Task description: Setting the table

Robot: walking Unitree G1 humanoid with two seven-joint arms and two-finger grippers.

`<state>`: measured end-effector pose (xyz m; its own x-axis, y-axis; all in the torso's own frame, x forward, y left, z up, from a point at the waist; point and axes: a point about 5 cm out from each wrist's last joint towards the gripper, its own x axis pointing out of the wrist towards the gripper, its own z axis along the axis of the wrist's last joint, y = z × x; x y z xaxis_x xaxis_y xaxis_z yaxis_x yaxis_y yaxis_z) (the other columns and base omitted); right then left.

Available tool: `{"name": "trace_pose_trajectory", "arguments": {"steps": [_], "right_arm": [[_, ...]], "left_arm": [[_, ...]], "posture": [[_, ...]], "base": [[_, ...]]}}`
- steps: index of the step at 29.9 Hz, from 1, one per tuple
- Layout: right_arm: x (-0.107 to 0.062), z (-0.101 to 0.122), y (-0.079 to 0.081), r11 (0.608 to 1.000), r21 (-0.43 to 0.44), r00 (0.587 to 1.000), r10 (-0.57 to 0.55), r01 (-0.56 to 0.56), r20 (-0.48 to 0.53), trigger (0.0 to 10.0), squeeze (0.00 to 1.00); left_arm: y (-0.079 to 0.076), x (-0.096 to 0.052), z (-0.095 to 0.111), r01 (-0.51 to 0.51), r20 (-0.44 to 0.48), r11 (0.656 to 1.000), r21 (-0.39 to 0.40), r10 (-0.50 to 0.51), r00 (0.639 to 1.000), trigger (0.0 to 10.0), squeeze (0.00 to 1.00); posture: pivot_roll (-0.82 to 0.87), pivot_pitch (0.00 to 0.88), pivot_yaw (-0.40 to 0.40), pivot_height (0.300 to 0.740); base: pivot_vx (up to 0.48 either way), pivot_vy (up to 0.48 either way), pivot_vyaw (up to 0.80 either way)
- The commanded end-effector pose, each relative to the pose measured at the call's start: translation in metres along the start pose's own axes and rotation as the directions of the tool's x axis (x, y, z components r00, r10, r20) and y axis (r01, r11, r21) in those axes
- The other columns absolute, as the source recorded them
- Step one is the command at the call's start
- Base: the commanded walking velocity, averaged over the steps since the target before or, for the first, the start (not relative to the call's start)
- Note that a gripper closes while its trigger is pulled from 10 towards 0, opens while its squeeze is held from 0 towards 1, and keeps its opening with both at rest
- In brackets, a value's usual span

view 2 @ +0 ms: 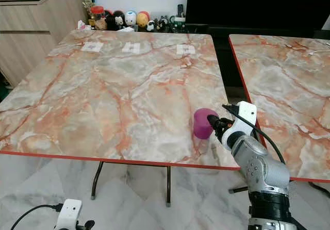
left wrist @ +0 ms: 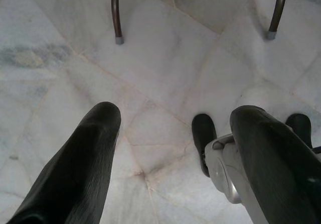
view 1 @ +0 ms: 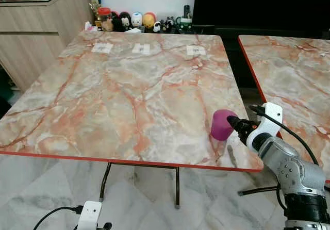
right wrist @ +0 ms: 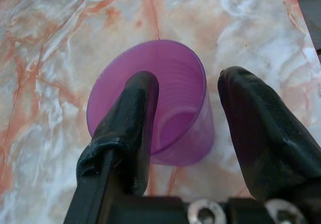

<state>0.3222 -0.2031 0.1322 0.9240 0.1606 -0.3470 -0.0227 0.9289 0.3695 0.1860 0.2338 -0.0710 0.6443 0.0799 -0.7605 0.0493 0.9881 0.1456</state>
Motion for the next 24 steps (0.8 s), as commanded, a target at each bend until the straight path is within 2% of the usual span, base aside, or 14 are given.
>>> {"name": "trace_pose_trajectory", "arguments": {"steps": [1,3,4,5,6,7,8,24], "right_arm": [[0.0022,0.0015,0.0017,1.0,-0.01,1.0,0.003,-0.003,0.001,10.0,0.0],[0.003,0.0015,0.0031,1.0,-0.007,1.0,0.008,-0.008,0.005,9.6,0.0],[0.0032,0.0015,0.0036,1.0,-0.006,1.0,0.009,-0.009,0.006,6.8,0.0],[0.0034,0.0015,0.004,1.0,-0.006,1.0,0.01,-0.01,0.006,6.8,0.0],[0.0036,0.0012,0.0046,1.0,-0.006,1.0,0.012,-0.012,0.007,2.8,0.0],[0.0037,0.001,0.0048,1.0,-0.007,1.0,0.013,-0.013,0.007,0.5,0.0],[0.0039,0.0009,0.0048,1.0,-0.007,1.0,0.013,-0.013,0.006,0.0,0.0],[0.0045,0.0017,0.0045,1.0,-0.004,0.999,0.005,-0.005,0.044,0.0,0.0]], "left_arm": [[0.0024,-0.002,-0.0078,-0.004,-0.033,1.0,0.017,0.005,0.999,10.0,0.0],[0.003,-0.0021,-0.0081,-0.006,-0.033,1.0,0.015,0.006,0.999,10.0,0.0],[0.0032,-0.0022,-0.0081,-0.006,-0.033,1.0,0.015,0.006,0.999,10.0,0.0],[0.0033,-0.0022,-0.0081,-0.006,-0.033,1.0,0.015,0.007,0.999,10.0,0.0],[0.0036,-0.0023,-0.0083,-0.007,-0.033,1.0,0.015,0.007,0.999,10.0,0.0],[0.0038,-0.0023,-0.0083,-0.007,-0.033,1.0,0.015,0.007,0.999,10.0,0.0],[0.0039,-0.0023,-0.0081,-0.007,-0.032,1.0,0.014,0.007,0.999,10.0,0.0],[0.0019,-0.0017,-0.0068,-0.003,-0.026,1.0,0.015,0.003,1.0,10.0,0.0]], "posture": [[0.07,0.005,-0.03,0.74],[0.07,0.006,-0.031,0.74],[0.07,0.006,-0.031,0.74],[0.07,0.006,-0.031,0.74],[0.07,0.006,-0.031,0.74],[0.07,0.006,-0.031,0.74],[0.07,0.006,-0.03,0.74],[0.07,0.006,-0.029,0.74]], "base": [[0.0,0.0,0.0],[0.0,0.0,0.0],[0.0,0.0,0.0],[0.0,0.0,0.0],[0.0,0.0,0.0],[0.0,0.0,0.0],[0.0,0.0,0.0],[0.0,0.0,0.0]]}}
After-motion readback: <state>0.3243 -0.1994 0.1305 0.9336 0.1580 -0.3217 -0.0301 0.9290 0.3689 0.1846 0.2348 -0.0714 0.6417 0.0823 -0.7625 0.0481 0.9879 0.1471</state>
